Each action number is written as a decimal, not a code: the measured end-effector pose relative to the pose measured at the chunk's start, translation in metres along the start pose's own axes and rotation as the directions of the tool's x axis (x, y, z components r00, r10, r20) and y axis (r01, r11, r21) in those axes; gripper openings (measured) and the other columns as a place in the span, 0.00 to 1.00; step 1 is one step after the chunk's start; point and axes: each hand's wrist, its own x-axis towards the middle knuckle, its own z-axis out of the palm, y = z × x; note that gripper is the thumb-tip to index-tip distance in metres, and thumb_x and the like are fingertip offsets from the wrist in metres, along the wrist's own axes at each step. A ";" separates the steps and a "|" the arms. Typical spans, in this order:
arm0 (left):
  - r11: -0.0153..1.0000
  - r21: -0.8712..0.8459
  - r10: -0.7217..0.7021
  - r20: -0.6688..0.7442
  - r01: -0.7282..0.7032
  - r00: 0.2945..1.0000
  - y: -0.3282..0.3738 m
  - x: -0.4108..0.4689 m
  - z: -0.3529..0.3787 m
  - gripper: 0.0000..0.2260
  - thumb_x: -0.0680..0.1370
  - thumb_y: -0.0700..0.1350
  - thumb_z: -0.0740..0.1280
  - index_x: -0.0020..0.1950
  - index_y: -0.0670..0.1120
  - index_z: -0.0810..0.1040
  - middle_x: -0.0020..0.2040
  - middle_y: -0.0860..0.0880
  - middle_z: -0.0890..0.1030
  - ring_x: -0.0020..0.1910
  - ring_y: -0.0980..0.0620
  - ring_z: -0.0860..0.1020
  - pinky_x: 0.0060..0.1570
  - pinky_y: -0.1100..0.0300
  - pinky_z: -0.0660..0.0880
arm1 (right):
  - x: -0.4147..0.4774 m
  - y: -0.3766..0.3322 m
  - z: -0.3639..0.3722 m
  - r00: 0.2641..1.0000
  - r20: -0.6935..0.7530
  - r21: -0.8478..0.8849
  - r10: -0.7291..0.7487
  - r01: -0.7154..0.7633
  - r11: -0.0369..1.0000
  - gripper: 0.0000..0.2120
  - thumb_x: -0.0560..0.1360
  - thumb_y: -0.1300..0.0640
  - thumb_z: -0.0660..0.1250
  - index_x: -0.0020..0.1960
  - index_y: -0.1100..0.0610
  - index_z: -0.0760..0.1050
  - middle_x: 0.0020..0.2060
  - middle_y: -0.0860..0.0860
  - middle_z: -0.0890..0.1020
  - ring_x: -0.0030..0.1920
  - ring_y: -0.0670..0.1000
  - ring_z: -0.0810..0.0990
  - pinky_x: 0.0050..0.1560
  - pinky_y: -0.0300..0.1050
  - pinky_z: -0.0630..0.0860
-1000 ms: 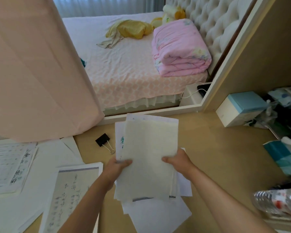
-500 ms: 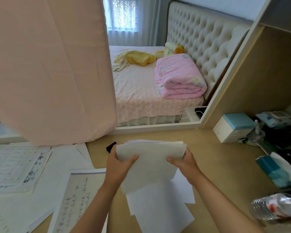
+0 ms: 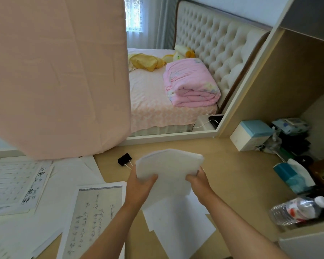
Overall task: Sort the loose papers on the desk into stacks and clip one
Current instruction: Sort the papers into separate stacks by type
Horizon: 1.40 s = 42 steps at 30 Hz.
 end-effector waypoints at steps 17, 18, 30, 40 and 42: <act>0.995 0.091 -0.048 0.032 0.045 0.998 0.008 0.005 -0.058 0.09 0.78 0.43 0.68 0.55 0.55 0.75 0.49 0.58 0.81 0.47 0.57 0.81 0.43 0.60 0.78 | -0.023 0.001 0.045 0.995 -0.075 -0.080 0.065 -0.071 0.994 0.18 0.73 0.68 0.60 0.58 0.50 0.71 0.51 0.48 0.81 0.52 0.50 0.80 0.47 0.47 0.78; 0.993 0.110 -0.052 0.048 0.046 0.998 0.009 0.007 -0.070 0.10 0.79 0.43 0.66 0.57 0.55 0.73 0.50 0.59 0.79 0.48 0.58 0.80 0.43 0.61 0.76 | -0.024 0.000 0.055 0.996 -0.060 -0.077 0.071 -0.076 0.994 0.18 0.73 0.68 0.60 0.58 0.51 0.71 0.52 0.49 0.81 0.52 0.51 0.80 0.49 0.49 0.78; 0.711 0.594 -0.371 -0.137 0.376 0.919 -0.091 -0.009 -0.203 0.20 0.78 0.39 0.63 0.70 0.37 0.67 0.63 0.37 0.74 0.62 0.38 0.74 0.58 0.53 0.69 | -0.048 0.064 0.204 0.899 0.235 -0.307 0.371 -0.293 0.905 0.20 0.74 0.68 0.60 0.63 0.54 0.72 0.48 0.47 0.80 0.47 0.48 0.79 0.39 0.39 0.75; 0.598 0.680 -0.480 -0.120 0.425 0.869 -0.146 -0.036 -0.213 0.39 0.77 0.50 0.69 0.79 0.41 0.48 0.75 0.38 0.62 0.74 0.38 0.61 0.73 0.48 0.56 | -0.059 0.088 0.216 0.837 0.385 -0.455 0.390 -0.196 0.869 0.29 0.70 0.64 0.62 0.71 0.49 0.68 0.60 0.46 0.79 0.57 0.48 0.78 0.54 0.43 0.77; 0.583 0.711 -0.425 -0.147 0.394 0.893 -0.143 -0.037 -0.207 0.39 0.77 0.48 0.68 0.79 0.40 0.48 0.76 0.38 0.60 0.75 0.38 0.58 0.74 0.47 0.55 | -0.055 0.088 0.206 0.855 0.377 -0.496 0.357 -0.139 0.857 0.30 0.73 0.60 0.63 0.74 0.48 0.65 0.67 0.45 0.75 0.63 0.50 0.76 0.61 0.46 0.75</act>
